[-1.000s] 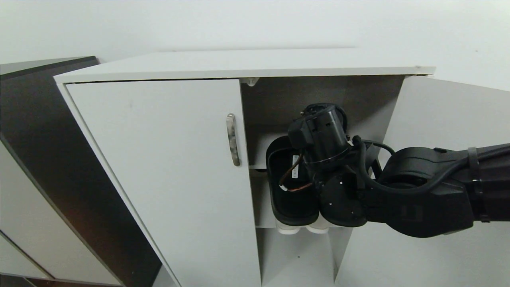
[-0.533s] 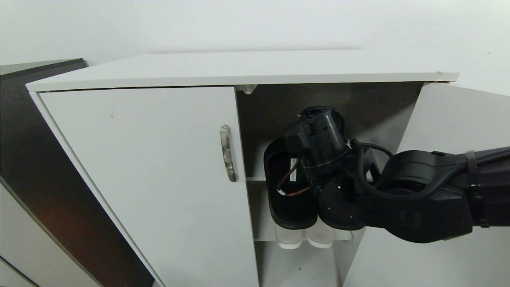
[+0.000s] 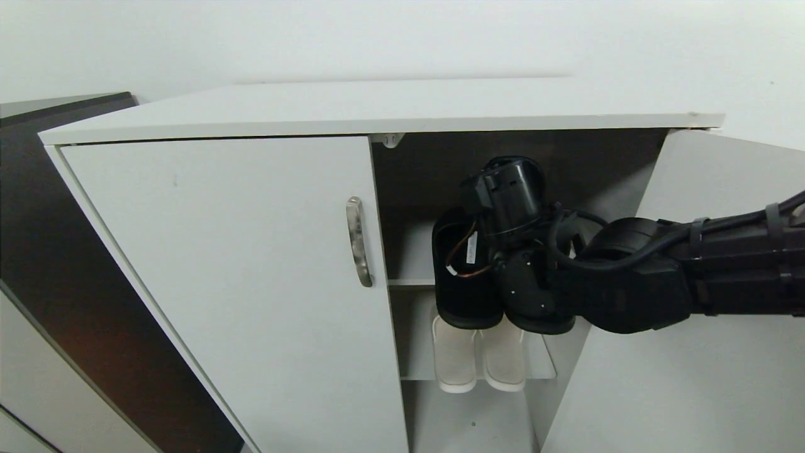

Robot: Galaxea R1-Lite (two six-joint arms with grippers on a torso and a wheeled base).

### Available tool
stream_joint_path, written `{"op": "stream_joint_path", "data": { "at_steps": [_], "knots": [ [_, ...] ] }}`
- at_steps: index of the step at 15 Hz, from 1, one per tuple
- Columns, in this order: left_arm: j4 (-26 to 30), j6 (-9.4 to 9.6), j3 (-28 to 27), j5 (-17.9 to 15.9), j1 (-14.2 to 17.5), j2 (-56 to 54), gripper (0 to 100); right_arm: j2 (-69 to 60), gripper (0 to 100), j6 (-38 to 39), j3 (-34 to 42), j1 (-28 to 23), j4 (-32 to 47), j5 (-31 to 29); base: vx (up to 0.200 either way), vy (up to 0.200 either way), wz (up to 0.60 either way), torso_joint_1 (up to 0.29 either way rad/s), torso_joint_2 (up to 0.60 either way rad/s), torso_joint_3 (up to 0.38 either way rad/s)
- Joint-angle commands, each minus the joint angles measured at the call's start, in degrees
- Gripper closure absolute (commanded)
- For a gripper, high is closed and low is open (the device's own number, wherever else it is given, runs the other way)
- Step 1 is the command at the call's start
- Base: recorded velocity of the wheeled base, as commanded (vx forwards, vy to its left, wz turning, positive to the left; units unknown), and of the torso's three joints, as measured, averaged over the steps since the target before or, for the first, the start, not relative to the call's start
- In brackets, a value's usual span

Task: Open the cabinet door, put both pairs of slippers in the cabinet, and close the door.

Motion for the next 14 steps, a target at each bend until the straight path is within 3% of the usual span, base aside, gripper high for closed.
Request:
{"op": "stream_joint_path", "data": {
  "at_steps": [1,8,14],
  "knots": [
    [-0.1,-0.03,0.0,0.0,0.0,0.0,100,1.4,100,-0.3,-2.5,-1.4,0.2,0.0,0.0,0.0,0.0,0.0,0.0,0.0],
    [0.0,-0.03,0.0,0.0,0.0,0.0,100,5.5,100,-1.5,-10.3,-4.0,2.2,2.1,0.0,0.0,0.0,0.0,0.0,0.0],
    [0.0,-0.11,0.0,0.0,0.0,0.0,100,7.1,100,-2.5,-12.7,-4.2,2.2,2.1,0.0,0.0,0.0,0.0,0.0,0.0]
  ]
}}
